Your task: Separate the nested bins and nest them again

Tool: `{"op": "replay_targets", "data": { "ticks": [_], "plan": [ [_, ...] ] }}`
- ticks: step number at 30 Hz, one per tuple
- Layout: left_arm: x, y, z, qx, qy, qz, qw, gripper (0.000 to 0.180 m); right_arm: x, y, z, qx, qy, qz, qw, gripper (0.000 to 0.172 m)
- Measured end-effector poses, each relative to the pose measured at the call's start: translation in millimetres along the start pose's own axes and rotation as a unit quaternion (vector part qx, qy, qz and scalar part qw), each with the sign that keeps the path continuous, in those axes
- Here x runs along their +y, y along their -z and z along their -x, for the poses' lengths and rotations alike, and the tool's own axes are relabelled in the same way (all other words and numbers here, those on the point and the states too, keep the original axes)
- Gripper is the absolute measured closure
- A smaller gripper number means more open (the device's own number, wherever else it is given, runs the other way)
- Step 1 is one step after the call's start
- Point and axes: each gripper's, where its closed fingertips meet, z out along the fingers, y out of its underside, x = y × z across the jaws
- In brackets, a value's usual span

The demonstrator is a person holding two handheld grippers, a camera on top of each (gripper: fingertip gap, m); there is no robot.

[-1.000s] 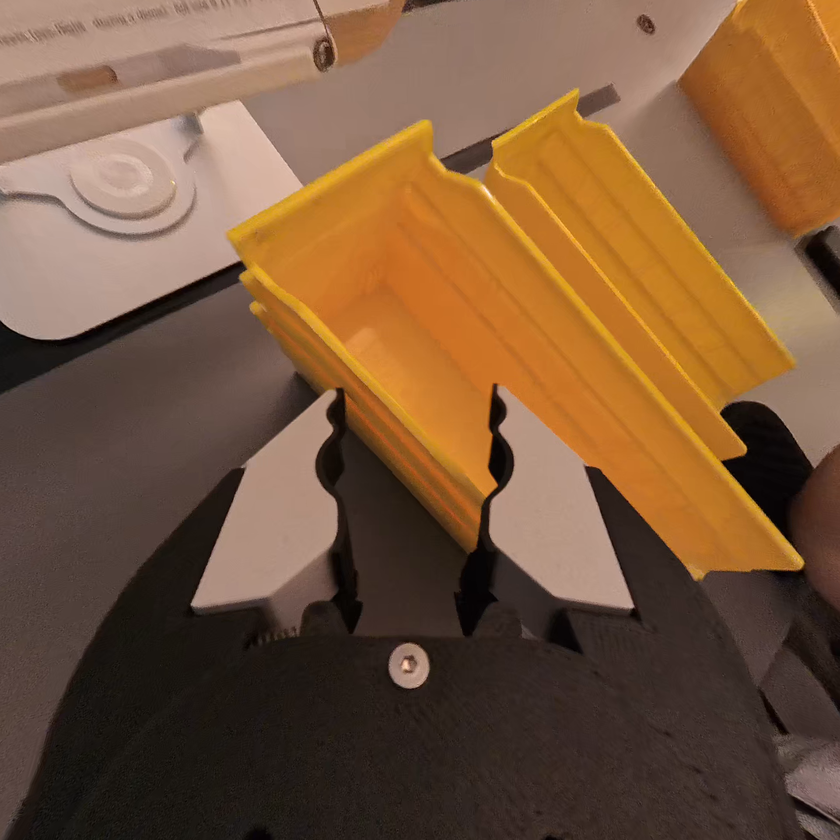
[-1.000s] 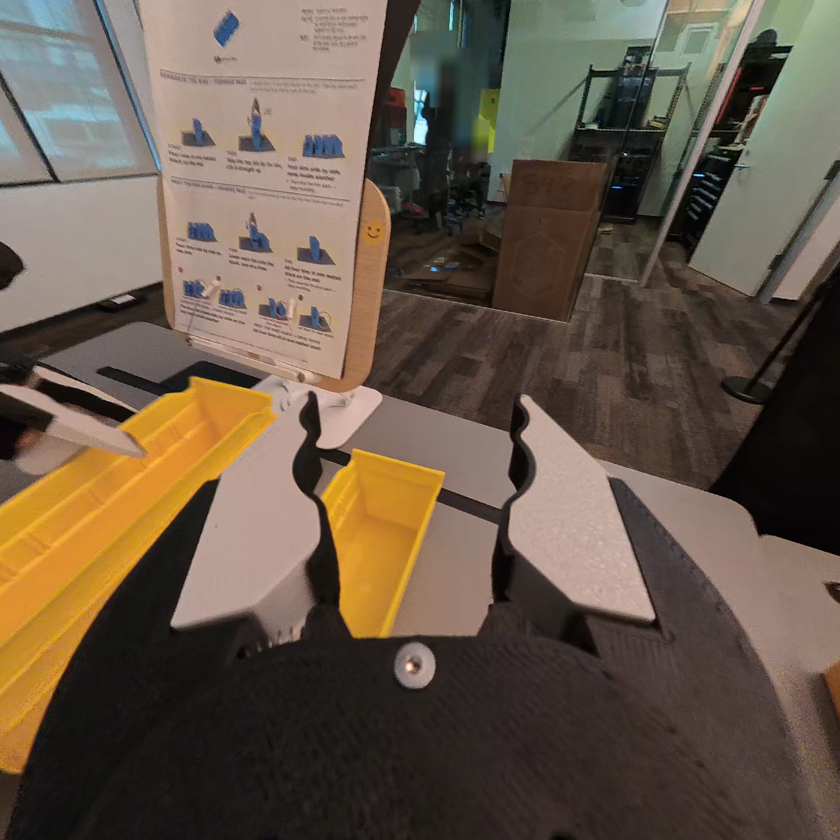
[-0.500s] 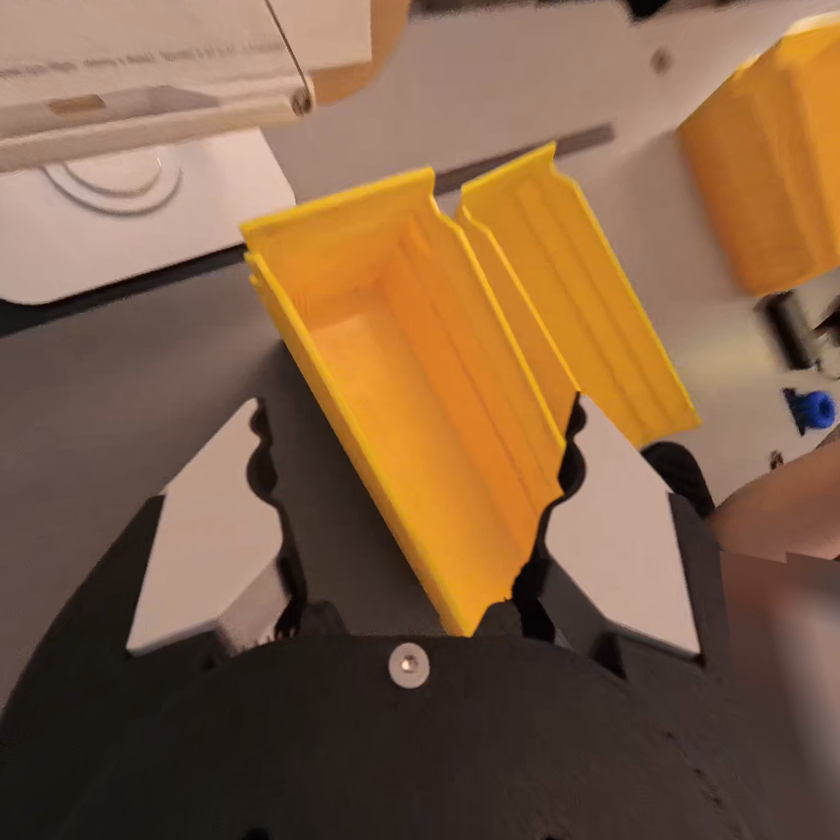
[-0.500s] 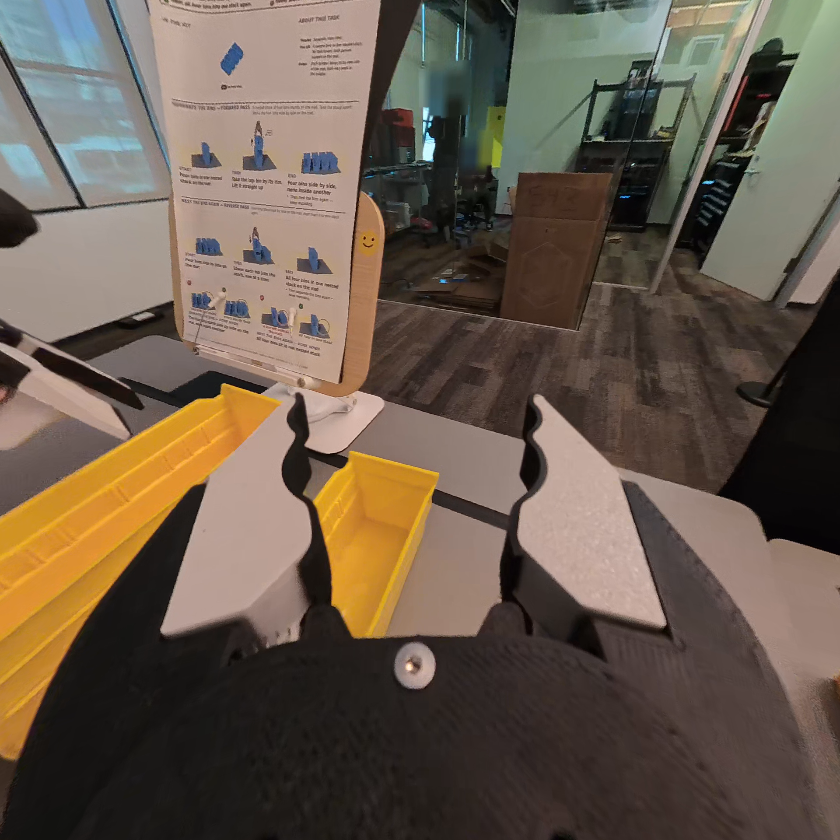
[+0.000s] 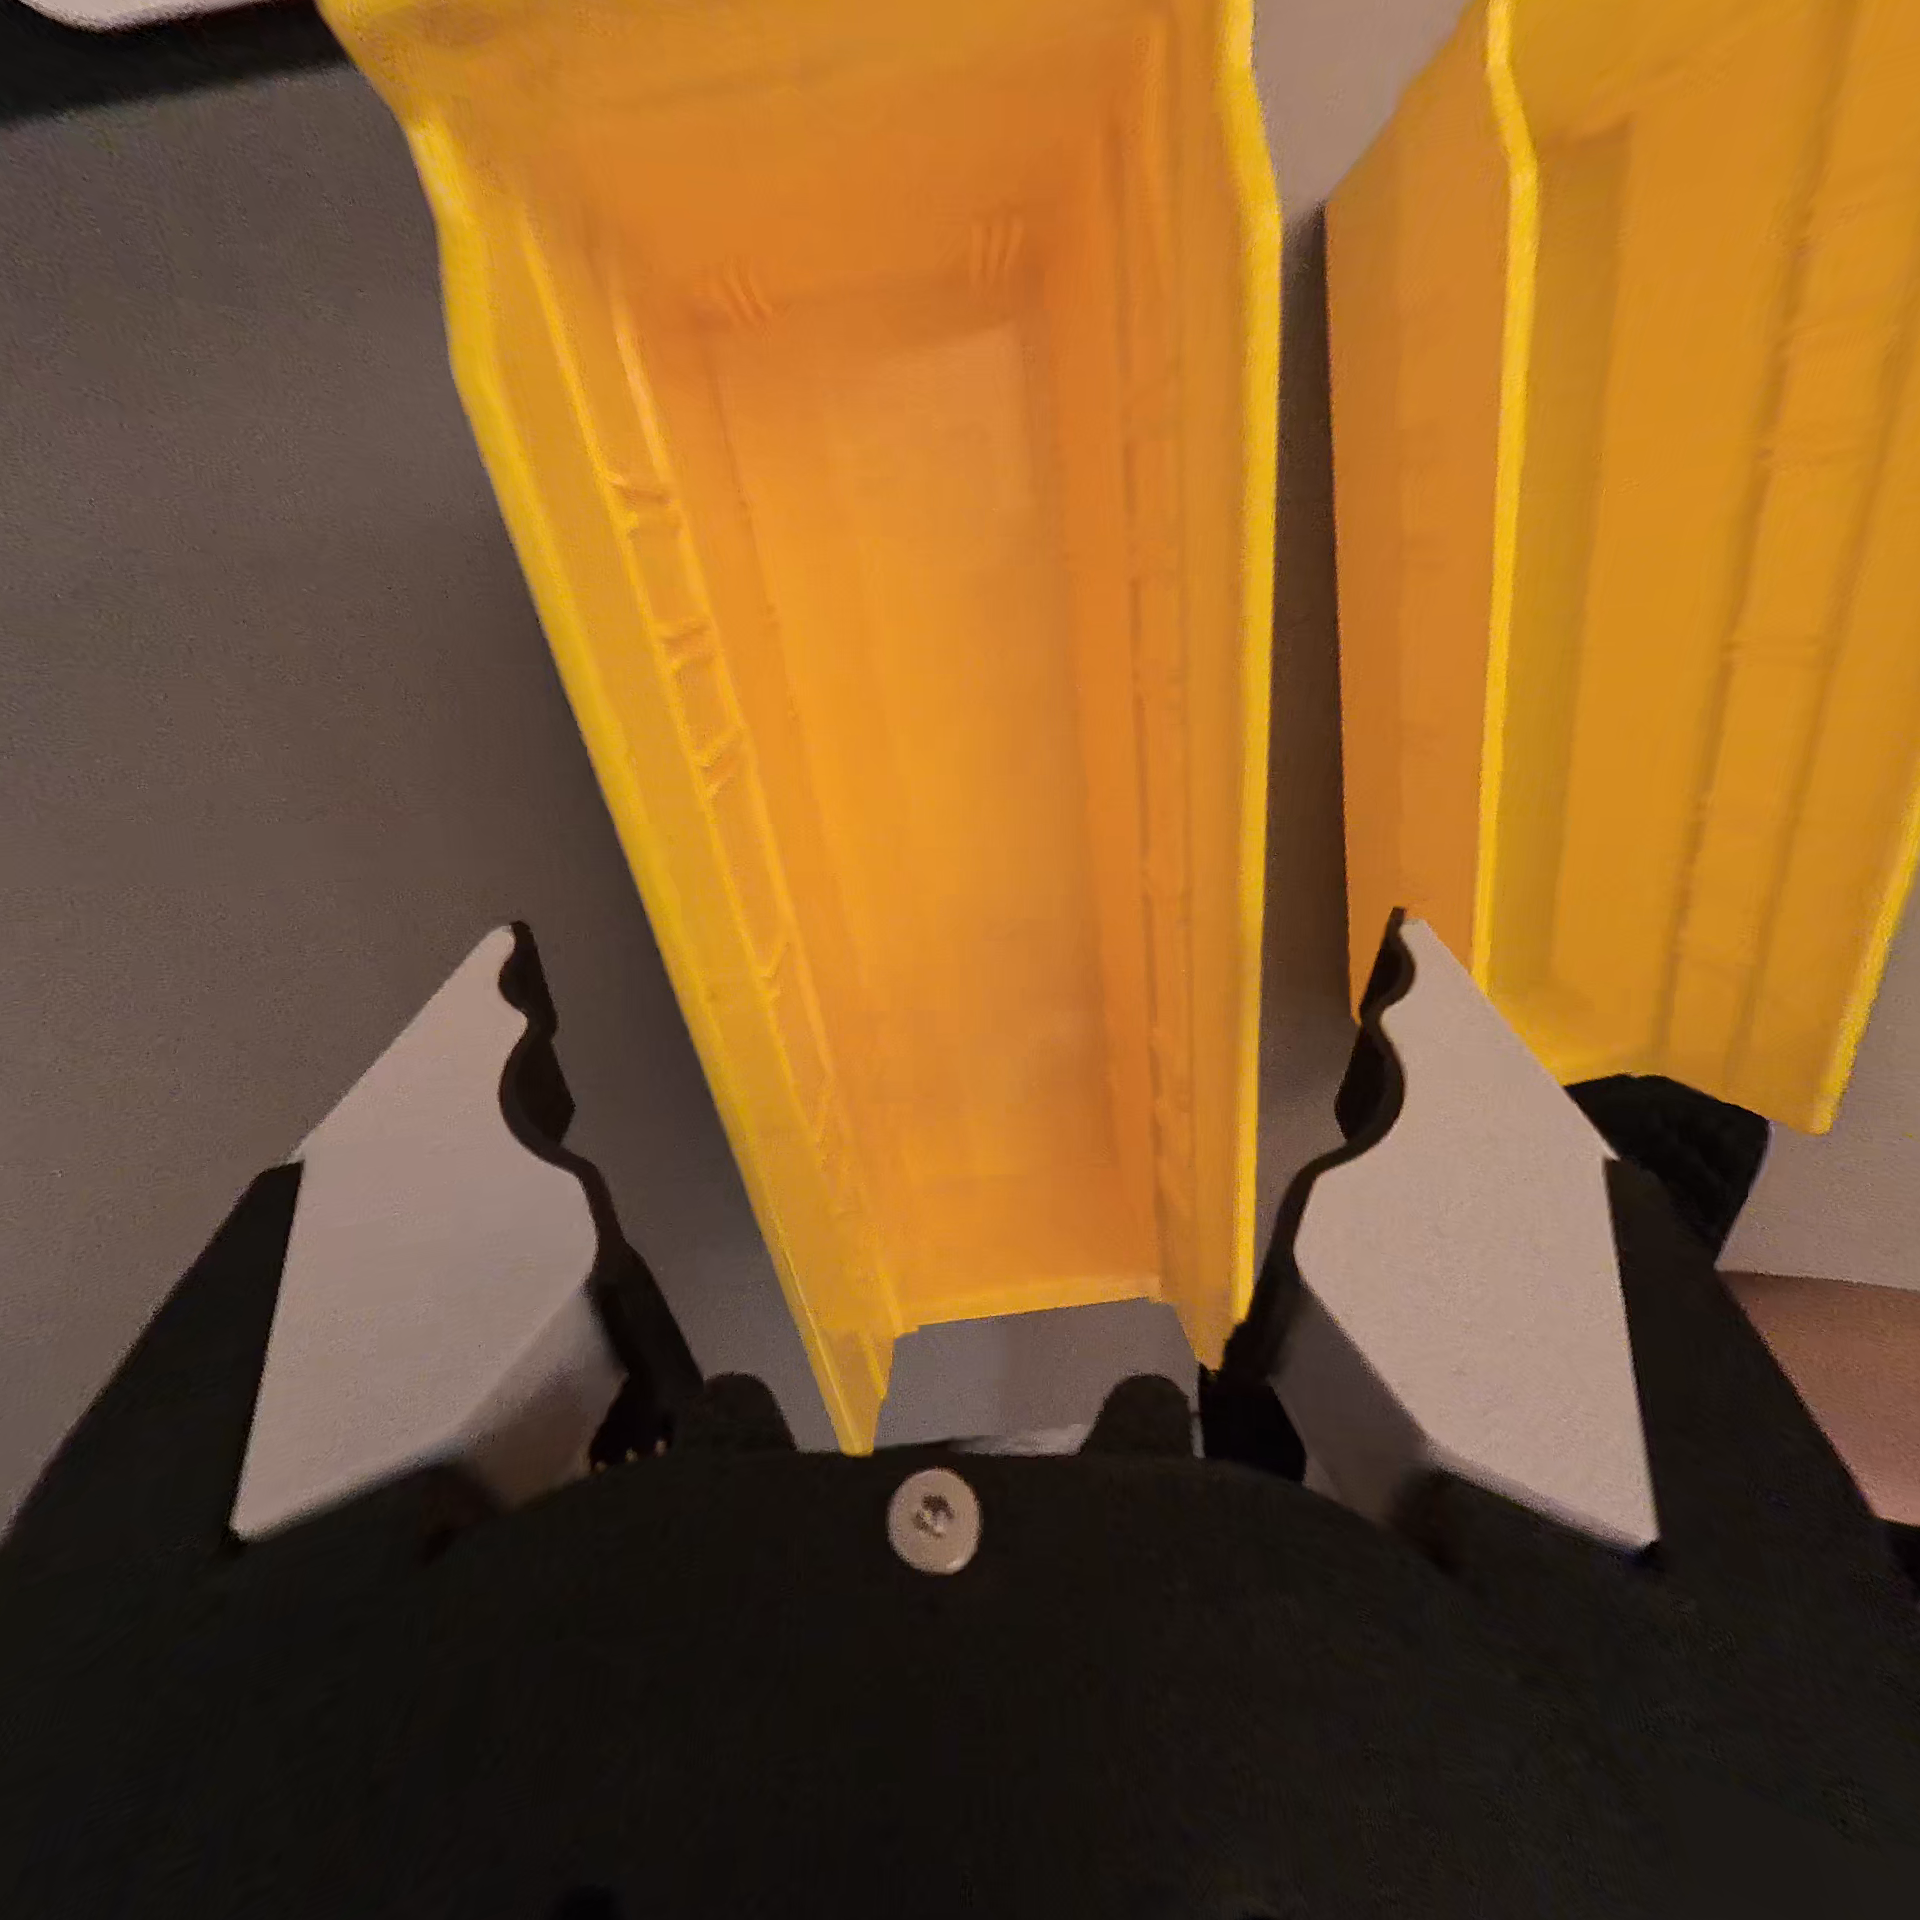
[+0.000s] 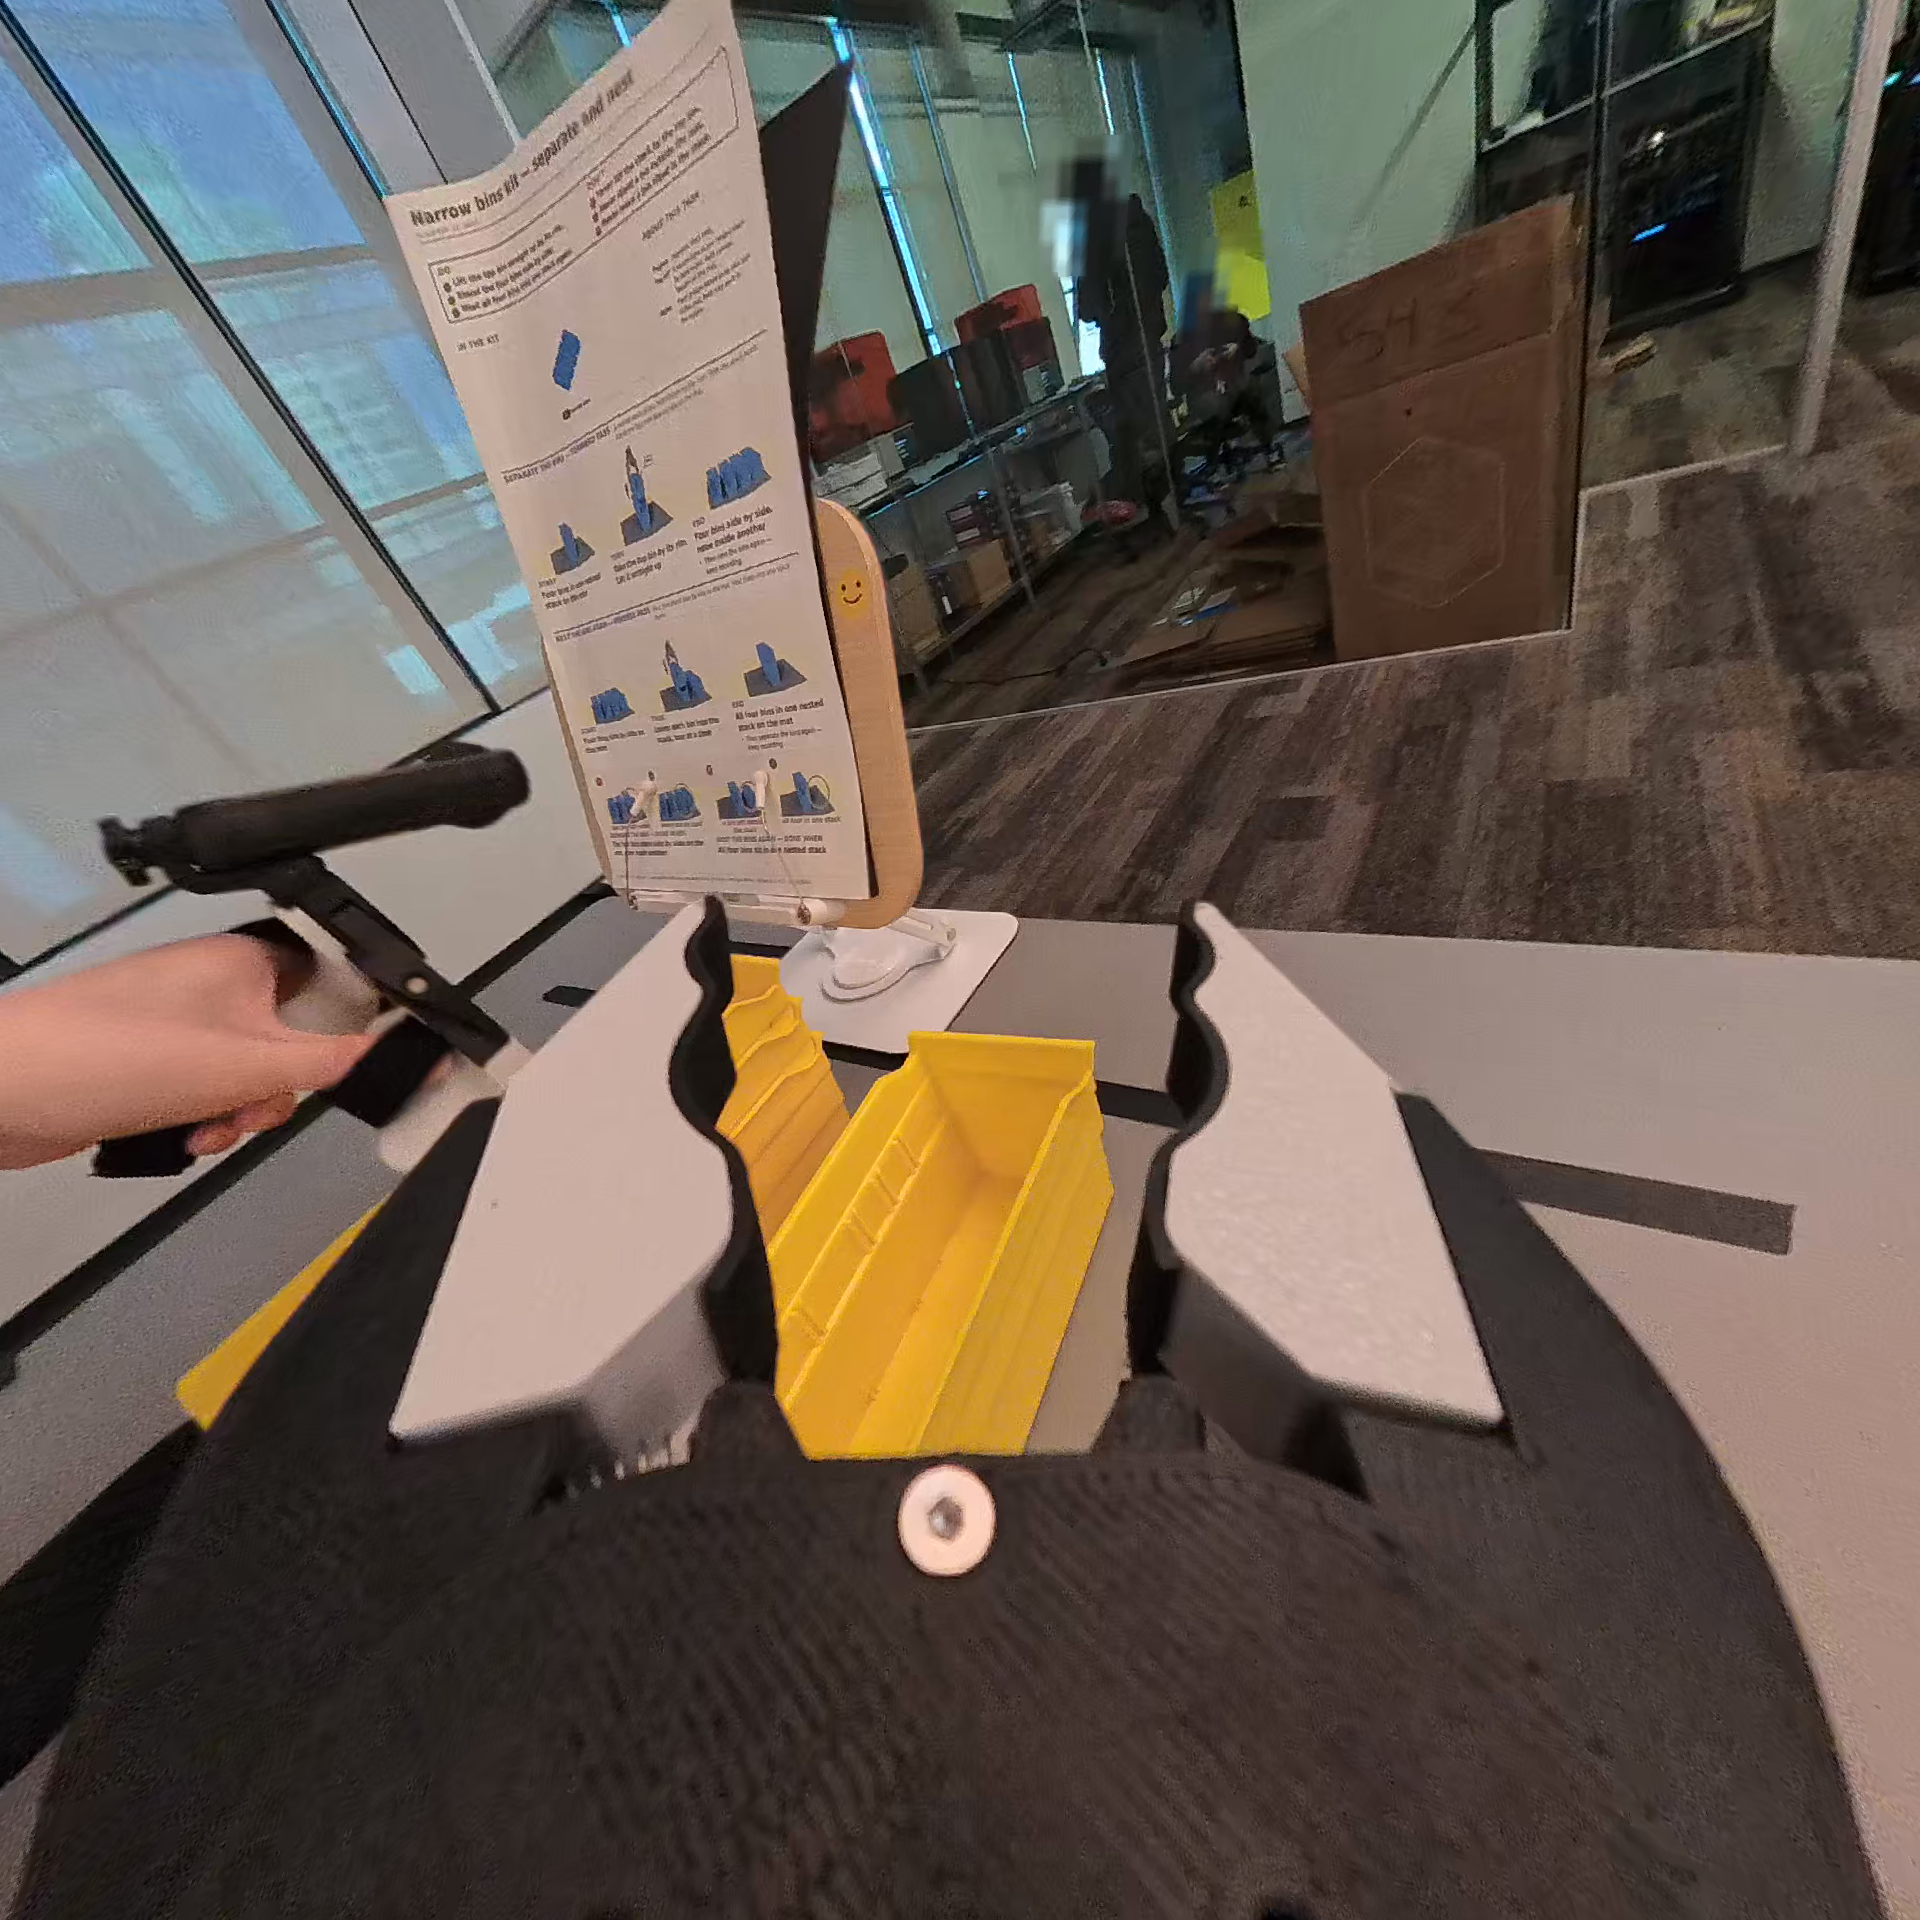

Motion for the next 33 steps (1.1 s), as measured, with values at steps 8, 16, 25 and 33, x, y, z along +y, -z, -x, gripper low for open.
{"op": "replay_targets", "data": {
  "ticks": [8, 16, 25, 33],
  "plan": [
    [12, -22, 2, -0.043, 0.007, 0.062, 0.997, 0.052, 1, 2, -6, -0.024, -0.036, -0.002, 0.999, 0.086],
    [14, -25, 2, -0.045, 0.01, 0.075, 0.996, 0.049, 2, 3, -8, -0.031, -0.051, 0.0, 0.998, 0.087],
    [20, -20, 1, -0.055, 0.007, 0.113, 0.992, 0.061, 4, 1, -8, -0.038, -0.063, 0.004, 0.997, 0.087],
    [24, -17, -2, -0.06, 0.005, 0.127, 0.99, 0.064, 5, 1, -8, -0.043, -0.071, 0.006, 0.997, 0.087]
  ]
}}
